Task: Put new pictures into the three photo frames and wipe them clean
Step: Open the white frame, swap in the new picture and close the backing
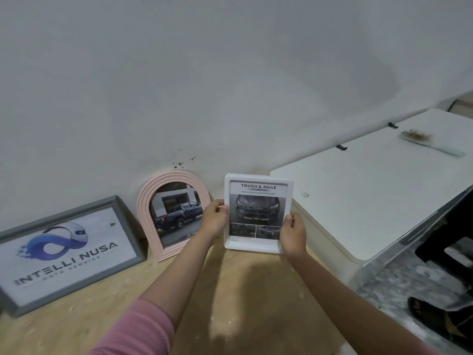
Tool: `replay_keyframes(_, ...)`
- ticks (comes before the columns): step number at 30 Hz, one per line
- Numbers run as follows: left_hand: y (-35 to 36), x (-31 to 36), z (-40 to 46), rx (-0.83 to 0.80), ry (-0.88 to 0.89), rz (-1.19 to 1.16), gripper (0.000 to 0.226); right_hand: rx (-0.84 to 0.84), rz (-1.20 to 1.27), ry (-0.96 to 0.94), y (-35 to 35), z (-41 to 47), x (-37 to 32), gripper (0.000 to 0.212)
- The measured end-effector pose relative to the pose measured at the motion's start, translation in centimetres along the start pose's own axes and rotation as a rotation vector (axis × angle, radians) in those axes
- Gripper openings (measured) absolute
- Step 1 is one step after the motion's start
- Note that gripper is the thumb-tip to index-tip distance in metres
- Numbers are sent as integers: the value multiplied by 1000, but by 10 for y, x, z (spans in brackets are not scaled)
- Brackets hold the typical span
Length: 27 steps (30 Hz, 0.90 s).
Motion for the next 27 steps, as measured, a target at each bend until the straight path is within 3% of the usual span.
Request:
replay_keyframes(10,-74,-6,-52,80,2,-189,19,-194,-13,-205,31,-54,-36,23)
replay_keyframes(18,-168,-17,-128,202,-5,-252,27,-362,-8,-189,95,-112,-48,32)
replay_keyframes(27,-267,-51,-245,438,-82,-342,35,-698,-255,-124,168,-226,-31,31)
Point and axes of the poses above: each hand's wrist, its own z-axis towards the middle knuckle, its own y-axis out of the palm, x = y × z, the point moved 8 cm from there along z, towards the middle knuckle, and after that the axes turned 13 degrees about y, right-handed, at the moved point
